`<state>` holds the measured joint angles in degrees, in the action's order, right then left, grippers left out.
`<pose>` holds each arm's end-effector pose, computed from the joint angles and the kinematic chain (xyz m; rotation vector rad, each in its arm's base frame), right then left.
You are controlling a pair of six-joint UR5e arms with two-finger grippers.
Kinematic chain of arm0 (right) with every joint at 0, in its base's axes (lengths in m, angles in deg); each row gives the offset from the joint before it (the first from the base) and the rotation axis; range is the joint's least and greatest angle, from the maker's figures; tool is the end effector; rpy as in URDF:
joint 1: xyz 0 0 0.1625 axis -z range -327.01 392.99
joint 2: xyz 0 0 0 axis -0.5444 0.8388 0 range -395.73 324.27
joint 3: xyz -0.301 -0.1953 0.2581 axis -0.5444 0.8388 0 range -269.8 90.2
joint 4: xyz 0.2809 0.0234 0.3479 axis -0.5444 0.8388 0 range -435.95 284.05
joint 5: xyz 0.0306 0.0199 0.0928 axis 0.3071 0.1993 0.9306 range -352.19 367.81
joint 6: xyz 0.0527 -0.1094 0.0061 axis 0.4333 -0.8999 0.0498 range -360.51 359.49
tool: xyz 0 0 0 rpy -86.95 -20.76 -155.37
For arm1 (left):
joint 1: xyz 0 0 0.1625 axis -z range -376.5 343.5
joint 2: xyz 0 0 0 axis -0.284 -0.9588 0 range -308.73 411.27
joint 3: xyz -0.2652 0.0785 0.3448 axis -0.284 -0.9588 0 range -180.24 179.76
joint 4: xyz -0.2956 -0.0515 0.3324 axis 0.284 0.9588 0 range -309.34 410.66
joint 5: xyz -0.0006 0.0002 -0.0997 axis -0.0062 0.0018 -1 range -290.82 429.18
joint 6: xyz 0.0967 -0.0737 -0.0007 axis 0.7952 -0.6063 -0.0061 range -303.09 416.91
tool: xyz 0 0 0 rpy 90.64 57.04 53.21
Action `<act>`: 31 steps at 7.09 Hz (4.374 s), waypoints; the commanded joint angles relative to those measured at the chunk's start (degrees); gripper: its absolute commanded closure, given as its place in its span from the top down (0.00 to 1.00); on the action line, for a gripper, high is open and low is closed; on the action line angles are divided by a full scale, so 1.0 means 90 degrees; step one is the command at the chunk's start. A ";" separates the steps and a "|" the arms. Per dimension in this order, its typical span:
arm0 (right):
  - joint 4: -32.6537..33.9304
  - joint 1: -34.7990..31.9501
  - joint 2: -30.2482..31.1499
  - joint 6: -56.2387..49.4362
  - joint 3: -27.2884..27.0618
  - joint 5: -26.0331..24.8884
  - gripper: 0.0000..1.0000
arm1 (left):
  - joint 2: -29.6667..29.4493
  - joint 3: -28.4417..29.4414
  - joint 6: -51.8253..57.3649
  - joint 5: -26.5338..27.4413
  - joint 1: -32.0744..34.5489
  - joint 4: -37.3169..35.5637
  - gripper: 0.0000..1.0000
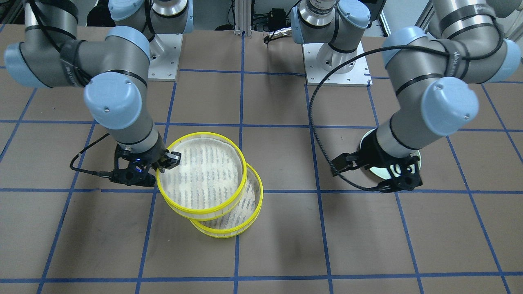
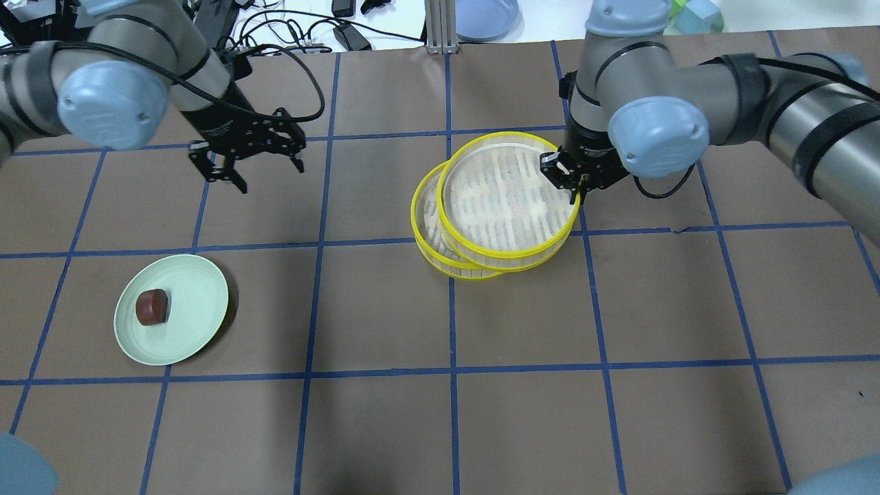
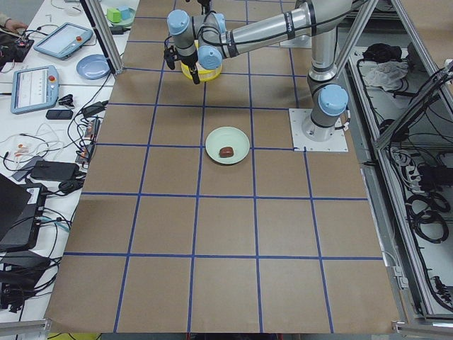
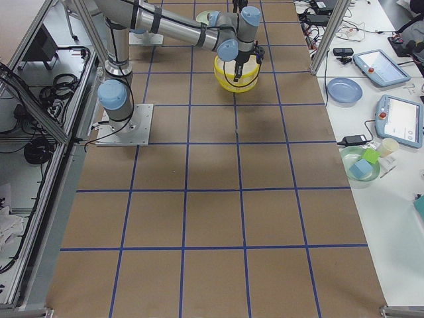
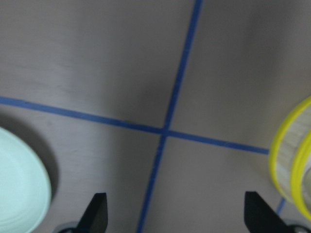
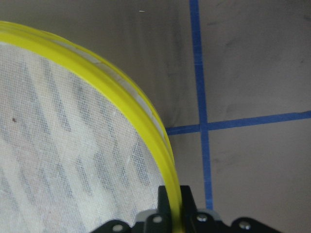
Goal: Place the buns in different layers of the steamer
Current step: 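Release the white bun with the left gripper while the right gripper restacks the tier, then lower the left gripper onto the dark brown bun and grasp it, then hold the brown bun raised in the left gripper while the right gripper releases the rim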
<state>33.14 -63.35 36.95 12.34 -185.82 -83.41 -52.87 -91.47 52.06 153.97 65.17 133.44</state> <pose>0.1976 -0.5964 0.2864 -0.1752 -3.1014 -0.1082 -0.0557 -0.6162 0.3438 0.3585 -3.0181 -0.2121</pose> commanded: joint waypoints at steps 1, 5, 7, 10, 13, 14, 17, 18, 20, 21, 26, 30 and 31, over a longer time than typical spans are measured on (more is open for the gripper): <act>0.0397 -0.0399 -0.0272 0.0534 0.0053 0.0000 0.11 | 0.0388 -0.0164 0.1527 0.0995 -0.0974 0.0654 1.00; 0.0545 -0.0400 -0.0527 0.0505 0.0268 -0.0098 0.12 | 0.0059 -0.1287 0.2688 0.1398 -0.2452 0.0724 1.00; 0.0545 -0.0400 -0.0566 0.0456 0.0249 -0.0127 0.13 | -0.0390 -0.1454 0.2678 0.1369 -0.2463 0.0335 1.00; 0.0545 -0.0400 -0.0624 0.0466 0.0200 -0.0186 0.19 | -0.1025 -0.1484 0.2658 0.1369 -0.2483 0.0052 1.00; 0.0545 -0.0380 -0.0634 0.0544 0.0268 -0.0176 0.18 | -0.1222 -0.1464 0.2668 0.1311 -0.2473 -0.0280 0.86; 0.0535 -0.0380 -0.0625 0.0563 0.0278 -0.0176 0.16 | -0.1251 -0.1465 0.2668 0.1320 -0.2473 -0.0291 0.44; 0.0215 -0.0380 -0.0605 0.0593 0.0278 -0.0099 0.07 | -0.1173 -0.1377 0.2794 0.0687 -0.2687 -0.0291 0.00; 0.0184 -0.0380 -0.0624 0.0593 0.0278 -0.0098 0.07 | -0.1057 -0.1348 0.2930 0.0686 -0.2668 -0.0311 0.00; 0.0154 -0.0380 -0.0644 0.0632 0.0278 -0.0088 0.04 | -0.0600 -0.0785 0.2941 0.0483 -0.2367 -0.0059 0.00; 0.0125 -0.0380 -0.0625 0.0632 0.0278 -0.0088 0.00 | -0.0433 -0.0404 0.2855 0.0335 -0.2124 0.0049 0.00; -0.0070 -0.0283 -0.0380 0.0778 0.0395 0.0175 0.00 | 0.0076 -0.0127 0.2016 0.0256 -0.1312 0.0119 0.00; -0.0588 -0.0097 -0.0760 0.1166 0.0795 0.0312 0.00 | 0.0272 -0.0136 0.1936 0.0334 -0.0901 0.0021 0.00; -0.0578 -0.0097 -0.0771 0.1169 0.0796 0.0312 0.00 | 0.0272 -0.0165 0.1945 0.0344 -0.0901 0.0021 0.00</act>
<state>28.14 -64.27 30.53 21.88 -178.96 -80.70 -50.56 -92.74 69.48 156.95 56.98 133.65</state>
